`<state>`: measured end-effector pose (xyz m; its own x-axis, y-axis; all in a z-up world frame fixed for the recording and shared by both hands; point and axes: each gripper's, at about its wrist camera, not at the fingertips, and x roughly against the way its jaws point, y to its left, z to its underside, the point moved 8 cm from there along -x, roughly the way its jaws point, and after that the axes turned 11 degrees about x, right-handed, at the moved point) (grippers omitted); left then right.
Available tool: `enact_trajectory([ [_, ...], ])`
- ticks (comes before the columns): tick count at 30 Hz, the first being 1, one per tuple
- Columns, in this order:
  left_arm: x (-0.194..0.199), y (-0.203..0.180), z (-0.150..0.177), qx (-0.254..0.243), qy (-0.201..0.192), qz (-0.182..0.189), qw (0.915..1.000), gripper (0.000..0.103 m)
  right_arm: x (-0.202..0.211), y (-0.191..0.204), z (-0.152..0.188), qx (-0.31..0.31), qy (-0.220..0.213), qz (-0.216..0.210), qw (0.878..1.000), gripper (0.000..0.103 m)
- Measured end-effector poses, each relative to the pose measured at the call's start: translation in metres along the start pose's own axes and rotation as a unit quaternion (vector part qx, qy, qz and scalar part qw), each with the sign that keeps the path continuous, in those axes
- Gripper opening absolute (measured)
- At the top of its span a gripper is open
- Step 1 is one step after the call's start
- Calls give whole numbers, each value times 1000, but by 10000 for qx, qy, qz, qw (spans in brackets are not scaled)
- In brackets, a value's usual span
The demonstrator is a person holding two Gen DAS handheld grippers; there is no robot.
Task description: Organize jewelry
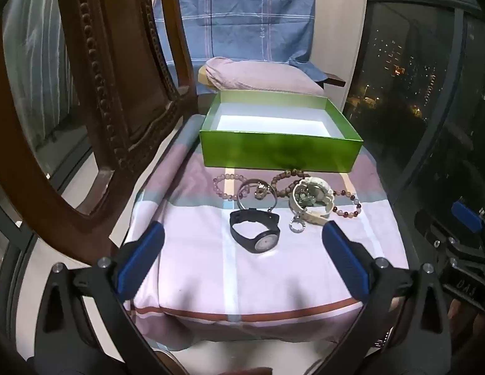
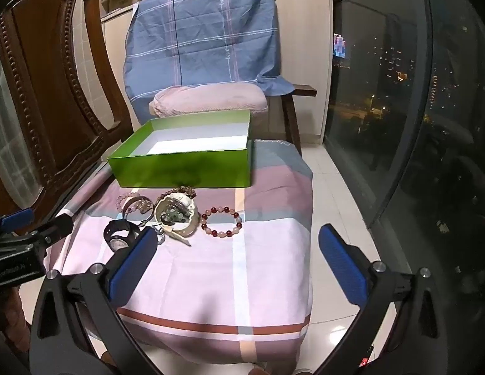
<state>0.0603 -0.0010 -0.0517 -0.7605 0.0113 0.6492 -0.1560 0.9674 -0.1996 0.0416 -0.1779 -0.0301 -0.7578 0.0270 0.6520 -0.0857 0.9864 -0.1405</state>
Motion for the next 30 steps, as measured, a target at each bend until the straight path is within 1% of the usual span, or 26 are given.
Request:
enact_trajectory([
  [3, 3, -3, 2, -90, -36, -33, 9999, 99, 1, 0, 0, -5, -19, 71, 10000, 100],
  [4, 2, -1, 1, 0, 41, -16, 10000, 99, 3, 0, 0, -18, -37, 94, 9999, 100],
  [5, 0, 1, 0, 79, 101, -13, 9999, 99, 4, 2, 1, -18, -52, 15, 10000, 100],
  [6, -2, -1, 0, 71, 106, -28, 9999, 99, 6, 2, 1, -22, -66, 25, 10000, 100],
  [8, -3, -1, 1, 72, 105, -22, 9999, 99, 0, 5, 0, 22, 24, 6, 10000, 100],
  [10, -3, -2, 1, 77, 86, -46, 9999, 99, 1, 1, -1, -39, -10, -49, 10000, 100],
  [30, -3, 4, 1, 71, 69, -35, 9999, 99, 2, -1, -1, -23, -16, -30, 10000, 100],
])
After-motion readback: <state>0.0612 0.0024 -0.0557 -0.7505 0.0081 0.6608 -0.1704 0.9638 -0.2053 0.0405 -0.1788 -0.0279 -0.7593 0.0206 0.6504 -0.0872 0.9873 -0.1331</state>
